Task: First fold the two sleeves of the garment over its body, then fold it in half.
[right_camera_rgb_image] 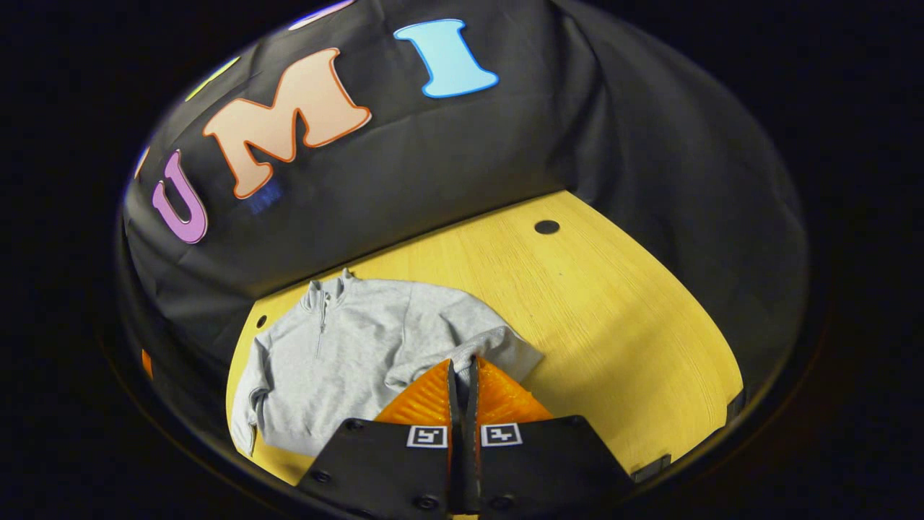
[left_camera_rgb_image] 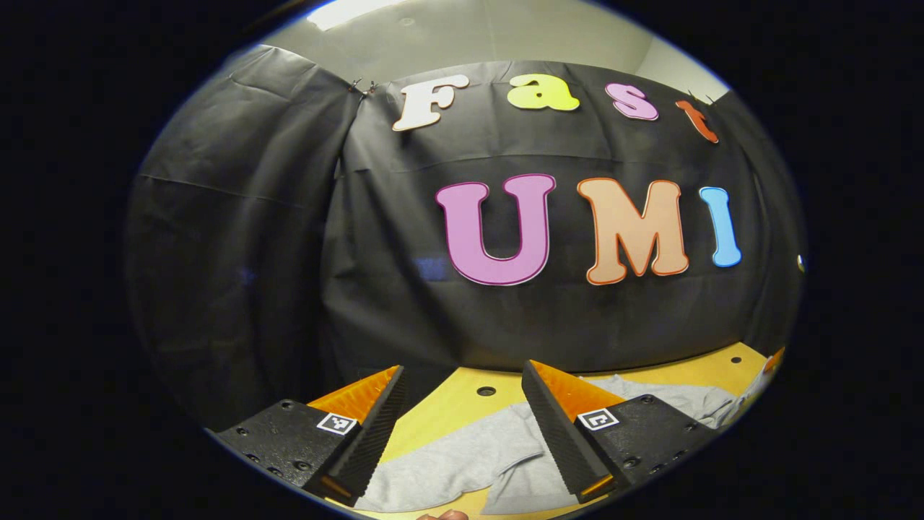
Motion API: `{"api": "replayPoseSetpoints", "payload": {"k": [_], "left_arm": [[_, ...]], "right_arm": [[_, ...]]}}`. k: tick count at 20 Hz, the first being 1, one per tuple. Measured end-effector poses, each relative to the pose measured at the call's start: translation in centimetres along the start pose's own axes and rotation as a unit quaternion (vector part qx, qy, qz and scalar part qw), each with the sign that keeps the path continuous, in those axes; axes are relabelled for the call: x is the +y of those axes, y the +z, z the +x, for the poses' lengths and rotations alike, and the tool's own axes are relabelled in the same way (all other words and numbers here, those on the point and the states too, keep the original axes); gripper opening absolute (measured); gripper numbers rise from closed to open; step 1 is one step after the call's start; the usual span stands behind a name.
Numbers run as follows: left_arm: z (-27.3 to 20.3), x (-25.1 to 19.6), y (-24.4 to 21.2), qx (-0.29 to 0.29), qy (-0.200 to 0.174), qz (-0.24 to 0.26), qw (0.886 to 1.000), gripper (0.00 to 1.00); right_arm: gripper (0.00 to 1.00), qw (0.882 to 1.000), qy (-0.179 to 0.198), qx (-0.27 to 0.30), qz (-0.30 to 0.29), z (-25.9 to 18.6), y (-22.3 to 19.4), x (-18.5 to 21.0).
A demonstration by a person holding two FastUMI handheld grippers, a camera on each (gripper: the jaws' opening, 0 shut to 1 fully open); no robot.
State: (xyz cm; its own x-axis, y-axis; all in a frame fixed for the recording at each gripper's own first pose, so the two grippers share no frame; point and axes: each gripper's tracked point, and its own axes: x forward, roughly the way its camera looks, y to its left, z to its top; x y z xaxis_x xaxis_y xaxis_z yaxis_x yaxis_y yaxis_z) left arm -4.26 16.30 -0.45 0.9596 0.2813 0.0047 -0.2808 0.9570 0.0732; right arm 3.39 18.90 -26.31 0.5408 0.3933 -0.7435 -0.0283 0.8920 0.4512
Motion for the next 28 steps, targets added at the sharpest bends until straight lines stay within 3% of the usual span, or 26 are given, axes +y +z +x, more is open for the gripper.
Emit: {"api": "replayPoseSetpoints", "payload": {"k": [5, 11, 20, 28], "left_arm": [[0.1, 3.1, -0.7, 0.006, 0.022, -0.008, 1.0, 0.95], [-0.2, 7.0, -2.0, 0.021, 0.05, -0.01, 0.998, 0.94], [-1.1, 13.0, -3.5, 0.039, 0.091, 0.0, 0.995, 0.95], [-2.5, 18.5, -5.5, 0.057, 0.141, -0.004, 0.988, 0.95]], "right_arm": [[0.02, 0.999, 0.029, -0.02, -0.026, 1.5, 3.4, 5.9], [0.03, 0.994, 0.077, -0.013, -0.07, 4.0, 2.7, 15.1], [0.02, 0.978, 0.162, 0.008, -0.131, 7.0, -1.4, 31.0], [0.03, 0.962, 0.199, 0.062, -0.174, 9.9, -8.0, 40.3]]}}
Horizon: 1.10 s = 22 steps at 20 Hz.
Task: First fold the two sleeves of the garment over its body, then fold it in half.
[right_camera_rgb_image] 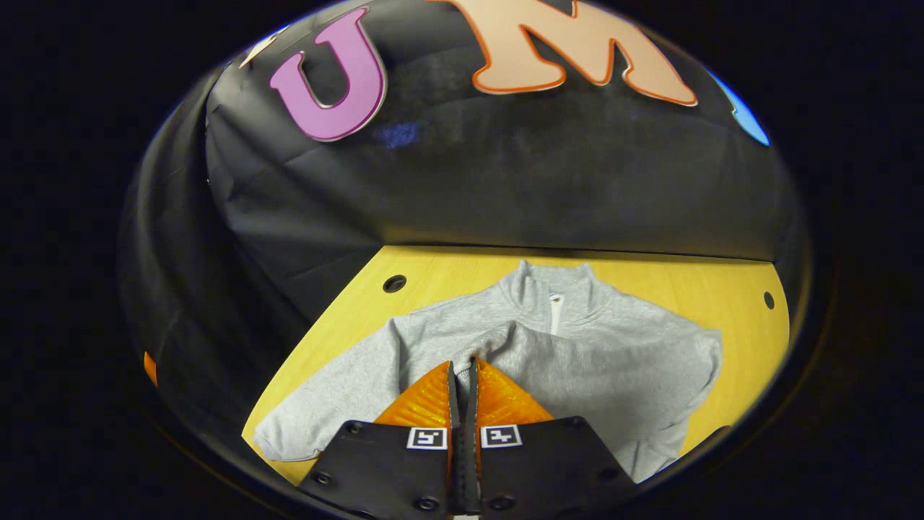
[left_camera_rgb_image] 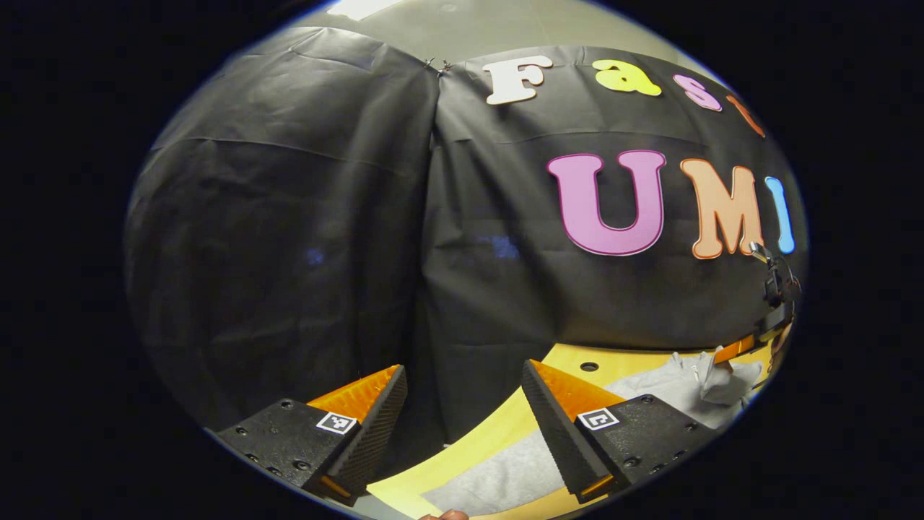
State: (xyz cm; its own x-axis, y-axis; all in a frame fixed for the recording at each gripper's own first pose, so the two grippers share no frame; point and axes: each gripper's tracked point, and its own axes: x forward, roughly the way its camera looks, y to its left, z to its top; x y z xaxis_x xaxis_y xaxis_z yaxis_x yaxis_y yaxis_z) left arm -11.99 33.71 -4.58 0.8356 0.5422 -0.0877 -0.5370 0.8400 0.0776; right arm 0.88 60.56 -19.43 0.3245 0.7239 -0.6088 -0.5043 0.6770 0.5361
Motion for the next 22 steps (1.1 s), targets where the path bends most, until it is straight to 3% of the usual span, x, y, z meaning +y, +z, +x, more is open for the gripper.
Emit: {"api": "replayPoseSetpoints", "payload": {"k": [4, 5, 6, 8, 9, 11, 13, 15, 17, 18, 22], "left_arm": [[0.0, 1.5, -1.5, 0.018, 0.012, -0.002, 1.0, 0.95], [0.0, 1.9, -2.0, 0.022, 0.015, -0.001, 1.0, 1.0], [0.0, 2.1, -2.4, 0.028, 0.016, 0.001, 0.999, 0.95], [0.0, 2.5, -3.4, 0.035, 0.015, 0.001, 0.999, 0.95], [0.3, 2.5, -3.8, 0.038, 0.014, 0.002, 0.999, 0.95], [0.5, 2.4, -5.3, 0.051, 0.008, 0.002, 0.999, 0.95], [0.4, 1.9, -7.3, 0.067, -0.006, 0.0, 0.998, 0.95], [0.6, 1.1, -9.4, 0.089, -0.025, 0.001, 0.996, 1.0], [0.5, 0.3, -12.4, 0.122, -0.044, 0.006, 0.992, 1.0], [0.4, 0.0, -14.1, 0.141, -0.054, 0.006, 0.989, 0.95], [-0.1, -1.2, -19.2, 0.206, -0.077, -0.01, 0.976, 0.96]], "right_arm": [[0.03, 0.999, -0.005, 0.04, -0.006, 3.3, -3.0, 1.5], [0.03, 0.999, -0.007, 0.047, -0.002, 3.6, -3.6, 1.6], [0.03, 0.999, -0.008, 0.054, 0.006, 4.0, -3.9, 1.7], [0.04, 0.997, 0.016, 0.068, 0.035, 3.6, -4.3, 3.0], [0.16, 0.996, 0.032, 0.06, 0.052, 3.6, -3.9, 4.0], [0.55, 0.996, 0.054, 0.027, 0.072, 2.9, -2.5, 5.4], [0.94, 0.997, 0.051, 0.0, 0.065, 2.5, -1.5, 5.1], [0.98, 0.998, 0.041, -0.024, 0.051, 1.0, -0.9, 4.4], [0.94, 0.998, 0.033, -0.038, 0.036, -0.3, -1.0, 3.9], [0.94, 0.998, 0.03, -0.042, 0.025, -0.9, -1.2, 3.6], [0.98, 0.999, 0.009, -0.04, -0.018, -3.2, -2.9, 2.1]]}}
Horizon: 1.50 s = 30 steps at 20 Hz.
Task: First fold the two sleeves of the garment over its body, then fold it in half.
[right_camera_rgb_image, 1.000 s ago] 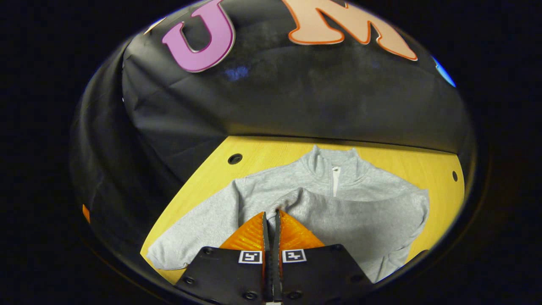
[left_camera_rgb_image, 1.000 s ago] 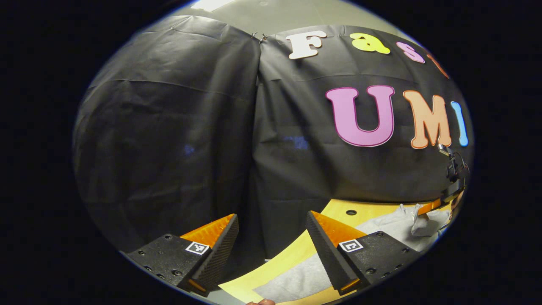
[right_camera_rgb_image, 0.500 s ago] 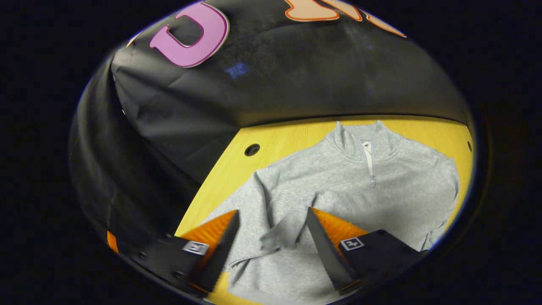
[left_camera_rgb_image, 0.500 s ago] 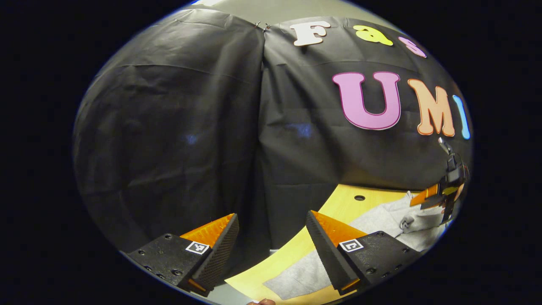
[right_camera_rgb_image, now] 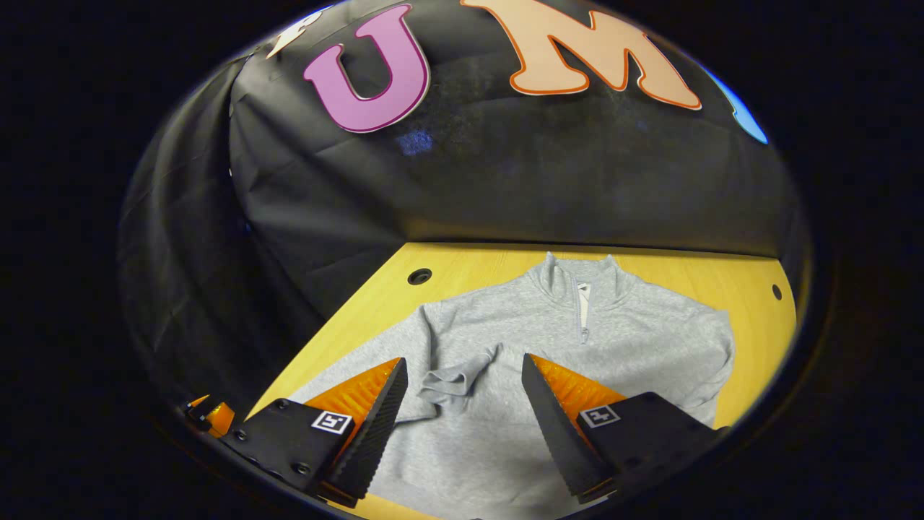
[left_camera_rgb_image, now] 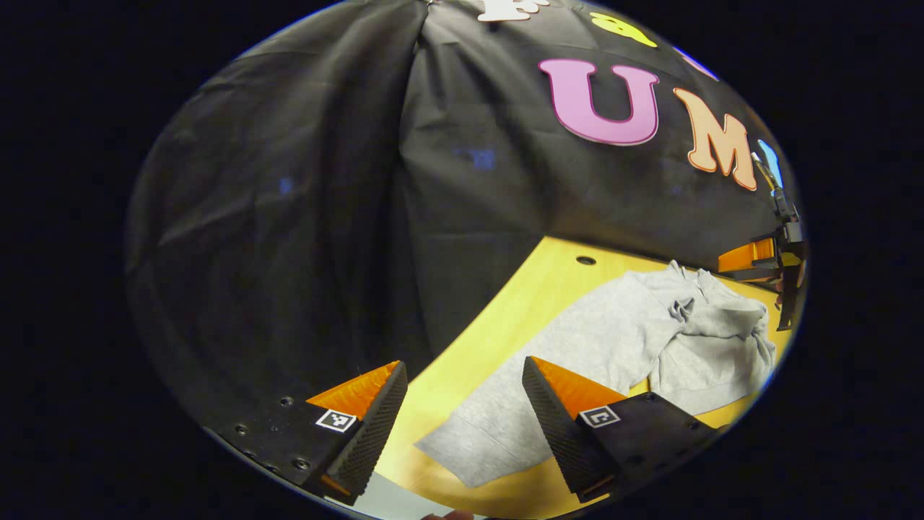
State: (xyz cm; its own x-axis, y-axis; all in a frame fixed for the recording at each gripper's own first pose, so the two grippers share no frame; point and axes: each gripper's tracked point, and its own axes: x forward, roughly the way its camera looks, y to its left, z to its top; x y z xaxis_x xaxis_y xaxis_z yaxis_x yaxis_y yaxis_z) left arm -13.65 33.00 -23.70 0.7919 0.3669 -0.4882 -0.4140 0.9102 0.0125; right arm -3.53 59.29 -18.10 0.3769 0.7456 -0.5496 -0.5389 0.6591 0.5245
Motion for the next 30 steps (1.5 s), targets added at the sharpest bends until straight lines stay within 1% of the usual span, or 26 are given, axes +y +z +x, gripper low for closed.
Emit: {"api": "replayPoseSetpoints", "payload": {"k": [3, 6, 7, 8, 11, 12, 13, 14, 15, 16, 17, 18, 19, 20, 21, 22, 23, 24, 26, 27, 28, 30], "left_arm": [[1.0, 0.4, -3.1, 0.036, -0.002, 0.008, 0.999, 0.96], [1.6, 0.4, -4.9, 0.066, -0.008, 0.012, 0.998, 0.96], [1.8, 0.3, -5.6, 0.076, -0.01, 0.011, 0.997, 0.96], [1.9, 0.2, -6.3, 0.088, -0.011, 0.01, 0.996, 0.96], [1.7, 0.0, -8.6, 0.122, -0.012, 0.005, 0.992, 0.96], [1.6, 0.0, -8.2, 0.113, -0.01, 0.002, 0.994, 0.96], [2.2, -0.2, -8.2, 0.109, -0.009, -0.004, 0.994, 1.0], [1.7, -0.2, -8.7, 0.128, -0.005, -0.005, 0.992, 0.97], [1.7, -0.3, -8.2, 0.12, -0.005, -0.004, 0.993, 0.96], [1.9, -0.7, -8.5, 0.127, -0.008, -0.006, 0.992, 0.95], [1.9, -1.5, -8.4, 0.129, -0.012, -0.005, 0.992, 0.78], [2.1, -2.2, -8.2, 0.129, -0.022, -0.004, 0.991, 0.61], [1.9, -2.8, -8.6, 0.137, -0.023, -0.007, 0.99, 0.45], [2.1, -2.9, -8.4, 0.13, -0.015, -0.008, 0.991, 0.28], [2.2, -3.0, -8.4, 0.131, -0.009, -0.004, 0.991, 0.11], [2.2, -3.1, -8.3, 0.134, -0.004, 0.005, 0.991, 0.07], [2.3, -3.0, -8.2, 0.143, 0.0, 0.014, 0.99, 0.02], [2.2, -3.1, -8.1, 0.154, 0.004, 0.021, 0.988, 0.0], [2.6, -4.2, -6.6, 0.154, 0.0, 0.031, 0.988, 0.0], [2.8, -5.2, -5.4, 0.143, -0.007, 0.034, 0.989, 0.0], [3.0, -6.0, -4.3, 0.132, -0.01, 0.038, 0.99, 0.0], [3.3, -8.1, -2.2, 0.115, -0.026, 0.04, 0.992, 0.0]], "right_arm": [[0.98, 1.0, -0.019, 0.009, -0.005, -1.5, -1.5, -1.4], [0.98, 0.999, -0.04, 0.012, -0.002, -2.8, -2.3, -2.8], [0.98, 0.999, -0.043, 0.012, 0.002, -3.3, -2.3, -3.1], [0.95, 0.999, -0.047, 0.01, 0.003, -3.8, -2.2, -3.5], [0.95, 0.998, -0.058, -0.004, -0.013, -5.4, -1.6, -4.8], [0.94, 0.998, -0.06, -0.007, -0.022, -6.0, -1.5, -5.3], [0.98, 0.998, -0.06, -0.009, -0.03, -6.4, -1.5, -5.6], [0.98, 0.997, -0.06, -0.009, -0.037, -6.9, -1.5, -6.0], [0.98, 0.997, -0.057, -0.008, -0.042, -7.6, -1.8, -6.3], [0.98, 0.997, -0.054, -0.01, -0.046, -8.0, -1.9, -6.7], [0.98, 0.997, -0.055, -0.014, -0.047, -8.4, -1.9, -7.2], [0.96, 0.997, -0.055, -0.013, -0.043, -8.6, -2.3, -7.7], [0.98, 0.998, -0.052, -0.008, -0.035, -8.9, -2.7, -8.0], [0.95, 0.998, -0.05, -0.006, -0.029, -9.3, -3.0, -8.3], [0.98, 0.998, -0.049, -0.008, -0.023, -9.5, -3.0, -8.6], [0.98, 0.999, -0.047, -0.009, -0.018, -9.9, -3.1, -8.8], [0.95, 0.999, -0.045, -0.012, -0.017, -10.3, -3.1, -8.9], [0.96, 0.999, -0.048, -0.016, -0.02, -10.6, -3.0, -9.4], [0.95, 0.998, -0.051, -0.023, -0.025, -11.4, -3.0, -10.2], [0.95, 0.998, -0.053, -0.023, -0.025, -11.7, -3.2, -10.7], [0.98, 0.998, -0.055, -0.022, -0.024, -12.1, -3.5, -11.2], [0.98, 0.998, -0.062, -0.019, -0.018, -12.7, -4.0, -12.2]]}}
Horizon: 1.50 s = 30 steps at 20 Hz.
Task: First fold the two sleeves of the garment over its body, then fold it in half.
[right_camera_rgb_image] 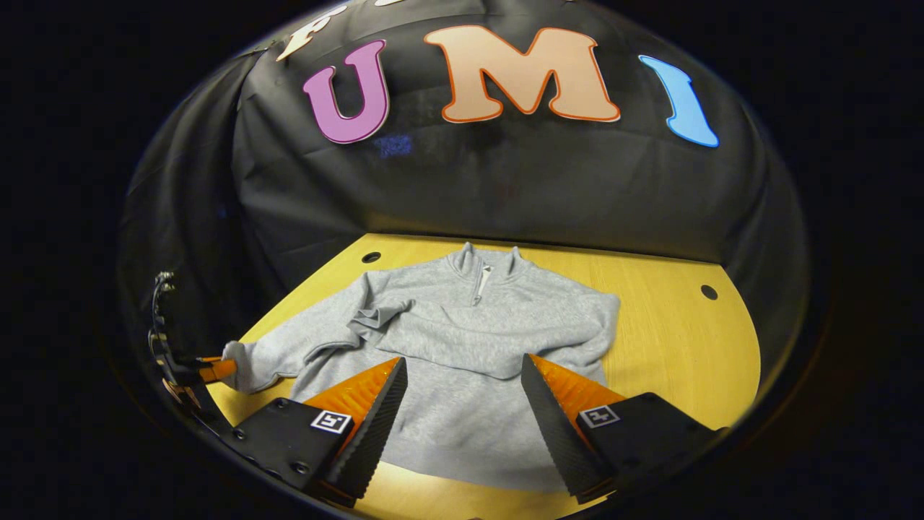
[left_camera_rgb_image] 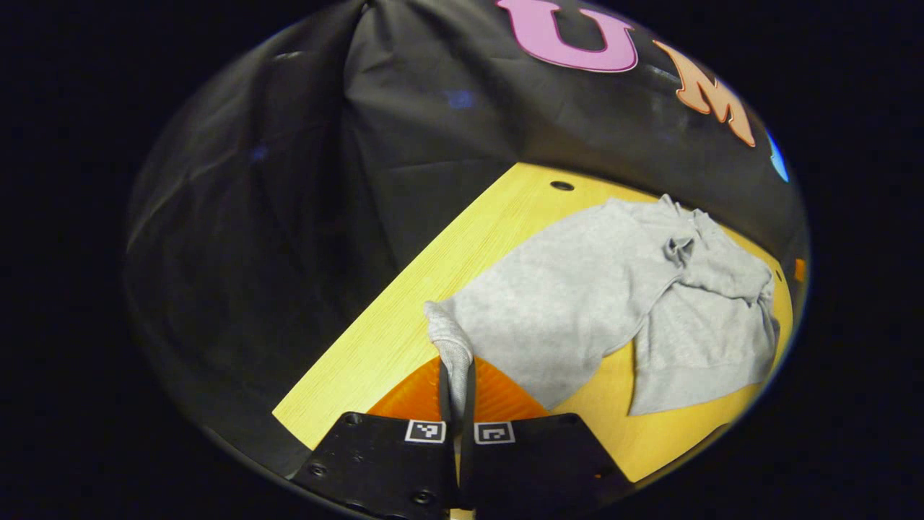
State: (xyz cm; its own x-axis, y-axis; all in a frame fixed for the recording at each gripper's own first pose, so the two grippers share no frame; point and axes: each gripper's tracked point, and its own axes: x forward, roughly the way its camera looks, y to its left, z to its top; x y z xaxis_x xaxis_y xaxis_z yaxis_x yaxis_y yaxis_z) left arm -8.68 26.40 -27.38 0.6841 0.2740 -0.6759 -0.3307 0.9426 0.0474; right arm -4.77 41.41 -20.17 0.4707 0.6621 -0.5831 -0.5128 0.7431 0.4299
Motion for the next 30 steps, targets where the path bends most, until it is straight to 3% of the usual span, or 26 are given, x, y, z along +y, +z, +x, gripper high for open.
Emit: {"api": "replayPoseSetpoints", "payload": {"k": [3, 9, 13, 20, 26, 30], "left_arm": [[-0.1, -3.1, 3.0, -0.017, -0.031, 0.005, 0.999, 0.0], [-0.2, -9.4, 9.8, -0.064, -0.087, 0.032, 0.994, 0.0], [-0.1, -15.1, 13.0, -0.08, -0.122, 0.074, 0.987, 0.0], [-1.5, -26.7, 16.9, -0.114, -0.205, 0.118, 0.965, 0.0], [-3.0, -36.0, 18.1, -0.128, -0.259, 0.159, 0.944, 0.0], [-3.4, -41.9, 17.1, -0.129, -0.292, 0.181, 0.93, 0.02]], "right_arm": [[0.95, 1.0, -0.011, 0.001, 0.007, -0.9, -0.8, -1.8], [0.98, 0.999, -0.034, 0.003, 0.028, -3.1, -2.9, -5.2], [0.95, 0.997, -0.055, 0.009, 0.045, -4.6, -4.7, -7.3], [0.98, 0.995, -0.078, 0.01, 0.063, -6.9, -6.4, -10.3], [0.95, 0.994, -0.092, 0.016, 0.064, -9.0, -8.1, -12.4], [0.98, 0.992, -0.1, 0.023, 0.078, -10.2, -9.3, -13.7]]}}
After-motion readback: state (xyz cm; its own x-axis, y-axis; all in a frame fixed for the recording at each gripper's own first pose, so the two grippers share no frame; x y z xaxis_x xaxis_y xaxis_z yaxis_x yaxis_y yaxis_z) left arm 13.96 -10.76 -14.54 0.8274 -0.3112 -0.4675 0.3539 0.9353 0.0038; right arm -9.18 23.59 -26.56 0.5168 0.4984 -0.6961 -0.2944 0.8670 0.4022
